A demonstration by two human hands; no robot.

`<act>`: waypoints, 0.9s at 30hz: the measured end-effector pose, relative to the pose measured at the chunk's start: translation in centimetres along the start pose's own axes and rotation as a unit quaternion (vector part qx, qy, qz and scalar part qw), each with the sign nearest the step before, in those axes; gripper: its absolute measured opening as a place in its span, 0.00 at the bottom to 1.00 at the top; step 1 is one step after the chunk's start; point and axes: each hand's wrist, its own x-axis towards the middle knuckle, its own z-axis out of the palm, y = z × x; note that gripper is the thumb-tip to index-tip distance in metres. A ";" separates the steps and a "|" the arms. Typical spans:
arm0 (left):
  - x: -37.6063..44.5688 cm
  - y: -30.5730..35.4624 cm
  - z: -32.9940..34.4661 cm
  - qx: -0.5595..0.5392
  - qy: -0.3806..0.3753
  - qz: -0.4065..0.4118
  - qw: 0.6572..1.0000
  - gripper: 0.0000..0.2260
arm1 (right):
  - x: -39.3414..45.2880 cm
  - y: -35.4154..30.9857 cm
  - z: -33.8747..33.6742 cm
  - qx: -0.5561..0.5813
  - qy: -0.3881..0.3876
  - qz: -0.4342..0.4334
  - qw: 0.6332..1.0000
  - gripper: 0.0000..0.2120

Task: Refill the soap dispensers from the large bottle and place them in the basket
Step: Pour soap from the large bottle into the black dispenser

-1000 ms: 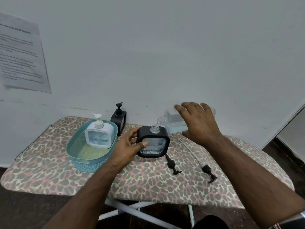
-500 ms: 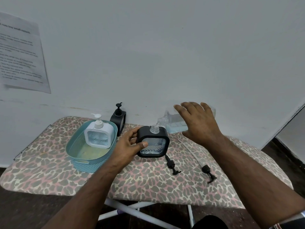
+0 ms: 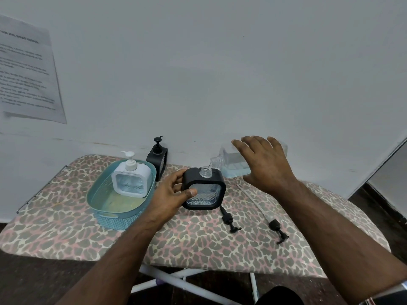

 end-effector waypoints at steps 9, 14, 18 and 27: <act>0.1 -0.3 -0.1 0.002 0.001 -0.004 1.000 0.24 | 0.1 0.0 0.2 0.003 0.002 -0.003 1.000 0.48; 0.0 -0.3 -0.2 0.005 0.001 -0.004 1.000 0.25 | 0.0 0.0 0.5 0.009 0.006 0.000 1.000 0.48; 0.1 -0.4 -0.2 0.009 0.005 -0.004 1.000 0.25 | -0.1 -0.2 0.8 0.034 0.000 0.017 0.999 0.47; 0.1 -1.1 -0.1 0.012 0.013 -0.003 1.000 0.23 | -1.2 -1.2 2.2 0.266 0.004 0.132 0.955 0.49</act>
